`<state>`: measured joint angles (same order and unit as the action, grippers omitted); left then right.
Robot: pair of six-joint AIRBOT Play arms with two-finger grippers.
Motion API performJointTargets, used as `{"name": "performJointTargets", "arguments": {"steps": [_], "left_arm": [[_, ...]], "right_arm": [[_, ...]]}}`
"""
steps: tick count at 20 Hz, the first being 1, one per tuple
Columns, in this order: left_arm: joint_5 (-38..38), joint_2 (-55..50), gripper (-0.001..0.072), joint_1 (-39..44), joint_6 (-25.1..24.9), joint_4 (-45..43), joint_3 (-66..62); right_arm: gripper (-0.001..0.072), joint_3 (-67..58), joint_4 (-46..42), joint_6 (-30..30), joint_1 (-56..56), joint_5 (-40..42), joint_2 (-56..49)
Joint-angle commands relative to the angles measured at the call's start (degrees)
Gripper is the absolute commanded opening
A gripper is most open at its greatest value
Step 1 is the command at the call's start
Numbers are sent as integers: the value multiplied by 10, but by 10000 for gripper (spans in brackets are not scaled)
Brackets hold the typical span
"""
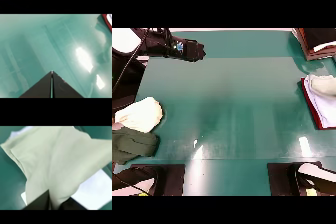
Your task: Fold the shirts.
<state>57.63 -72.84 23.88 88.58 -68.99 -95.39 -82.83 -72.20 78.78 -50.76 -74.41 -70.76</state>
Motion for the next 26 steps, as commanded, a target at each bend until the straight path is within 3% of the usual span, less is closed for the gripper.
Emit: {"name": "performJointTargets", "arguments": {"steps": [1, 2, 3, 7, 10, 13, 18, 21, 22, 23, 24, 26], "left_arm": [[1, 0, 25, 0, -6, 0, 0], [1, 0, 25, 0, -6, 0, 0], [1, 0, 25, 0, -8, 0, 0], [1, 0, 26, 0, -17, 0, 0], [3, 0, 26, 0, -16, 2, 0], [-1, 0, 26, 0, -16, 1, 0], [-7, 0, 26, 0, -16, -10, 0], [-31, 0, 26, 0, -16, -10, 0], [-38, 0, 26, 0, -16, -10, 0], [-47, 0, 26, 0, -16, -10, 0], [-55, 0, 26, 0, -16, -10, 0], [-63, 0, 26, 0, -16, -10, 0]], "right_arm": [[543, 88, -15, -13, -37, -11, 40], [651, 102, -15, -12, -49, -12, 49], [672, 110, -14, -12, -64, -13, 60], [672, 71, -6, -4, -102, -2, 101], [671, 19, 91, -2, -67, 28, 120], [671, -16, 207, -2, 35, 39, 124], [659, -33, 225, -2, 301, 62, 122], [465, -33, 221, -3, 427, 72, 112], [348, -32, 212, -3, 461, 72, 111], [132, -33, 198, -5, 495, 72, 108], [19, -33, 183, -9, 524, 72, 105], [19, -33, 149, -9, 565, 72, 104]]}}
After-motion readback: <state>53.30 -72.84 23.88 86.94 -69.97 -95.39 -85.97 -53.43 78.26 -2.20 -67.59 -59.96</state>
